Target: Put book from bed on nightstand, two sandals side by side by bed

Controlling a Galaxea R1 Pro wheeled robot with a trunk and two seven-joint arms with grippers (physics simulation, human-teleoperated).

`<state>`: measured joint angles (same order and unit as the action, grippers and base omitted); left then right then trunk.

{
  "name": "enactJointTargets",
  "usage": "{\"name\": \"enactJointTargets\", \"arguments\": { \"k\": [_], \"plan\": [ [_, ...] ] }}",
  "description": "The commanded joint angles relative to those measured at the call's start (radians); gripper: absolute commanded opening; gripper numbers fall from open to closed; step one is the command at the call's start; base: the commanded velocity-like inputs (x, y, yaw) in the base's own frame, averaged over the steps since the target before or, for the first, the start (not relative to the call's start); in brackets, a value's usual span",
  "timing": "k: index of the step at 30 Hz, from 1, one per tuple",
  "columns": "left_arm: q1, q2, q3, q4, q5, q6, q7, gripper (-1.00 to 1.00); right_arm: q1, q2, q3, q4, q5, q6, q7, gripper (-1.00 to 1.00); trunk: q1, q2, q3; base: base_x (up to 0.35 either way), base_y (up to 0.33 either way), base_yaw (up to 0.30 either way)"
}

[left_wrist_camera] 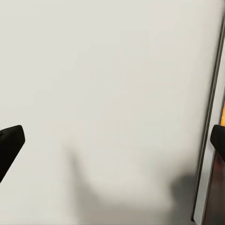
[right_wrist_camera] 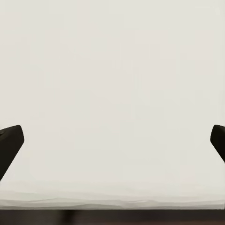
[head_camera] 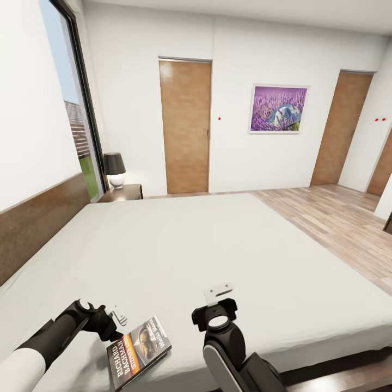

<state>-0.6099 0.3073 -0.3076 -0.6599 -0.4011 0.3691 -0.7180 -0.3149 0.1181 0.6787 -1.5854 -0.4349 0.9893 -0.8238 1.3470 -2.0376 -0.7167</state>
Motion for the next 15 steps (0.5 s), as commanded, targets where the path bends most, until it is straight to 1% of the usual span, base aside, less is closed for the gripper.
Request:
{"name": "enactJointTargets", "arguments": {
  "k": [1, 3, 8, 15],
  "plan": [
    [0.001, 0.000, -0.004, 0.008, -0.005, 0.006, -0.006, 1.00, -0.001, 0.000, 0.008, -0.001, -0.009, 0.004, -0.010, 1.00, 0.000, 0.000, -0.001, 0.000, 0.000, 0.000],
    [0.001, -0.001, -0.005, 0.012, -0.005, 0.006, -0.006, 1.00, -0.001, 0.000, 0.018, -0.001, -0.009, 0.004, -0.011, 1.00, 0.000, 0.000, -0.001, 0.000, 0.000, 0.000],
    [0.001, -0.001, -0.007, 0.017, -0.005, 0.006, -0.007, 1.00, -0.001, 0.000, 0.030, -0.001, -0.009, 0.003, -0.011, 1.00, 0.000, 0.000, -0.001, 0.000, 0.000, 0.000],
    [0.001, -0.001, -0.008, 0.020, -0.006, 0.007, -0.007, 1.00, -0.001, 0.000, 0.035, -0.001, -0.008, 0.003, -0.012, 1.00, 0.000, 0.000, -0.001, 0.000, 0.000, 0.000]
  ]
}}
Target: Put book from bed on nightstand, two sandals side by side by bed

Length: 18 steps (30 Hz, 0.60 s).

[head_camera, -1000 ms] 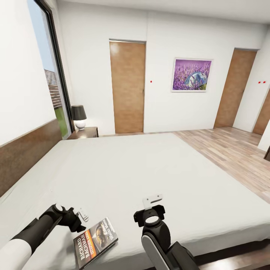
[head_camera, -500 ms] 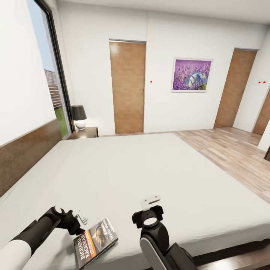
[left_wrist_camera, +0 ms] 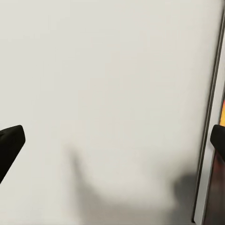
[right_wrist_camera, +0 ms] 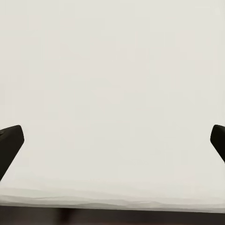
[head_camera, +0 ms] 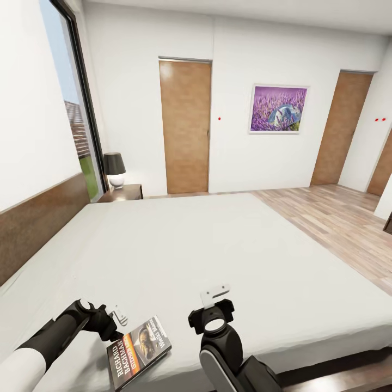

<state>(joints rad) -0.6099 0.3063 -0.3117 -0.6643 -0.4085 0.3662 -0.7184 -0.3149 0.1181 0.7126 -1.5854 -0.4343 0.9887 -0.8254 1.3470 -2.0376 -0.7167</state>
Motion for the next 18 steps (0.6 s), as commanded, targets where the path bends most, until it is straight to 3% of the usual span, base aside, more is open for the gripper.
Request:
{"name": "enactJointTargets", "arguments": {
  "k": [1, 18],
  "plan": [
    [0.001, 0.000, -0.004, 0.024, 0.001, 0.010, -0.007, 1.00, -0.001, 0.000, 0.002, -0.001, -0.009, 0.004, -0.010, 1.00, 0.000, 0.000, -0.001, 0.000, 0.000, 0.000],
    [0.002, 0.004, -0.004, 0.021, 0.002, 0.009, -0.010, 1.00, -0.001, 0.000, 0.004, -0.001, -0.009, 0.004, -0.011, 1.00, 0.000, 0.000, -0.001, 0.000, 0.000, 0.000]
  ]
}}
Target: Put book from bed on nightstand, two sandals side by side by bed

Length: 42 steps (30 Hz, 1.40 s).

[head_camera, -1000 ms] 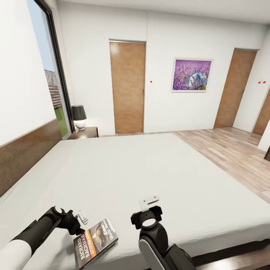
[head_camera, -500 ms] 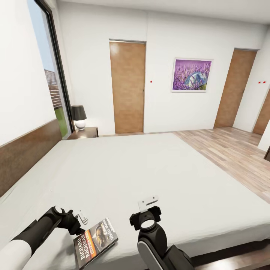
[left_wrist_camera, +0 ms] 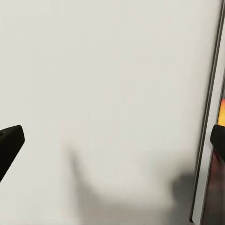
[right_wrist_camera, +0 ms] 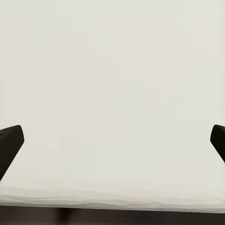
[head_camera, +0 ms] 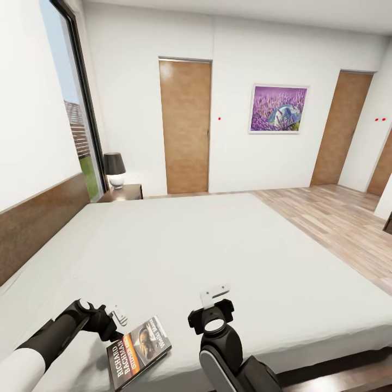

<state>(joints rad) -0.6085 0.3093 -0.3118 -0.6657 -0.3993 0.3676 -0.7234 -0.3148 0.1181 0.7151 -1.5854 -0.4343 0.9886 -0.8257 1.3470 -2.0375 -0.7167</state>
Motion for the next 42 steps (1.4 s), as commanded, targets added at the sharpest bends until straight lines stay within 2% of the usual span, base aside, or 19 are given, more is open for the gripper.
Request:
{"name": "enactJointTargets", "arguments": {
  "k": [1, 27, 42],
  "plan": [
    [0.001, 0.001, -0.004, 0.021, -0.006, 0.007, -0.006, 1.00, -0.001, 0.000, 0.001, -0.001, -0.009, 0.004, -0.010, 1.00, 0.000, 0.000, -0.001, 0.000, 0.000, 0.000],
    [0.004, 0.004, -0.005, 0.021, -0.007, -0.033, -0.010, 1.00, -0.001, 0.000, 0.001, -0.001, -0.009, 0.004, -0.010, 1.00, 0.000, 0.000, -0.001, 0.000, 0.000, 0.000],
    [0.005, 0.003, -0.031, 0.020, -0.006, -0.036, -0.010, 1.00, -0.001, 0.000, 0.001, -0.001, -0.009, 0.004, -0.010, 1.00, 0.000, 0.000, -0.001, 0.000, 0.000, 0.000]
  ]
}}
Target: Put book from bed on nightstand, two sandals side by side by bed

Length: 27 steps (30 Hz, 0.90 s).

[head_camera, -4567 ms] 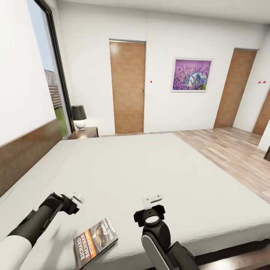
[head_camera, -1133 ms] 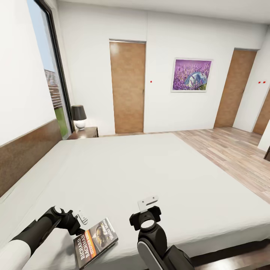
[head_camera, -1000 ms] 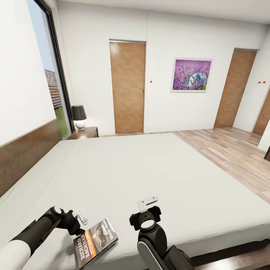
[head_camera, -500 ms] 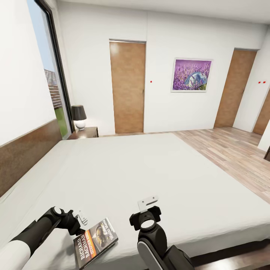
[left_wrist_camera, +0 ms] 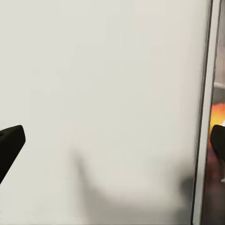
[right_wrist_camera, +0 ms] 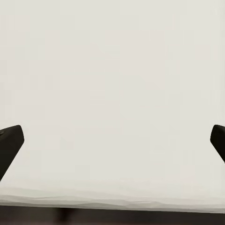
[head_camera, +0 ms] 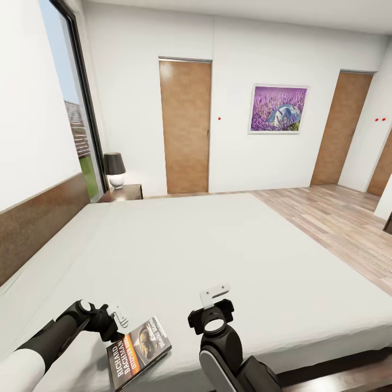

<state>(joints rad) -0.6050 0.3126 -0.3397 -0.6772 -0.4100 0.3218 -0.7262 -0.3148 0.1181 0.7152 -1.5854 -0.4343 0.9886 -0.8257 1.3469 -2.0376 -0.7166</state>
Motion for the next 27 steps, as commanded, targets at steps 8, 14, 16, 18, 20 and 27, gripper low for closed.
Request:
{"name": "enactJointTargets", "arguments": {
  "k": [8, 14, 16, 18, 20, 27],
  "plan": [
    [0.002, -0.001, -0.008, 0.032, 0.006, 0.010, -0.007, 1.00, -0.001, 0.000, 0.001, -0.001, -0.009, 0.004, -0.010, 1.00, 0.000, 0.000, -0.001, 0.000, 0.000, 0.000],
    [0.002, -0.001, -0.008, 0.032, 0.006, 0.008, -0.009, 1.00, -0.001, 0.000, 0.001, -0.001, -0.009, 0.004, -0.010, 1.00, 0.000, 0.000, -0.001, 0.000, 0.000, 0.000],
    [0.002, 0.000, -0.009, 0.032, 0.006, 0.001, -0.013, 1.00, -0.001, 0.000, 0.001, -0.001, -0.009, 0.004, -0.010, 1.00, 0.000, 0.000, -0.001, 0.000, 0.000, 0.000],
    [0.002, 0.000, -0.009, 0.033, 0.006, -0.010, -0.021, 1.00, -0.001, 0.000, 0.001, -0.001, -0.009, 0.004, -0.010, 1.00, 0.000, 0.000, -0.001, 0.000, 0.000, 0.000],
    [0.002, 0.001, -0.009, 0.033, 0.006, -0.017, -0.027, 1.00, -0.001, 0.000, 0.001, -0.001, -0.009, 0.004, -0.010, 1.00, 0.000, 0.000, -0.001, 0.000, 0.000, 0.000],
    [0.001, 0.008, -0.007, 0.034, 0.004, -0.042, -0.070, 1.00, -0.001, 0.000, 0.001, -0.001, -0.009, 0.004, -0.010, 1.00, 0.000, 0.000, -0.001, 0.000, 0.000, 0.000]
  ]
}}
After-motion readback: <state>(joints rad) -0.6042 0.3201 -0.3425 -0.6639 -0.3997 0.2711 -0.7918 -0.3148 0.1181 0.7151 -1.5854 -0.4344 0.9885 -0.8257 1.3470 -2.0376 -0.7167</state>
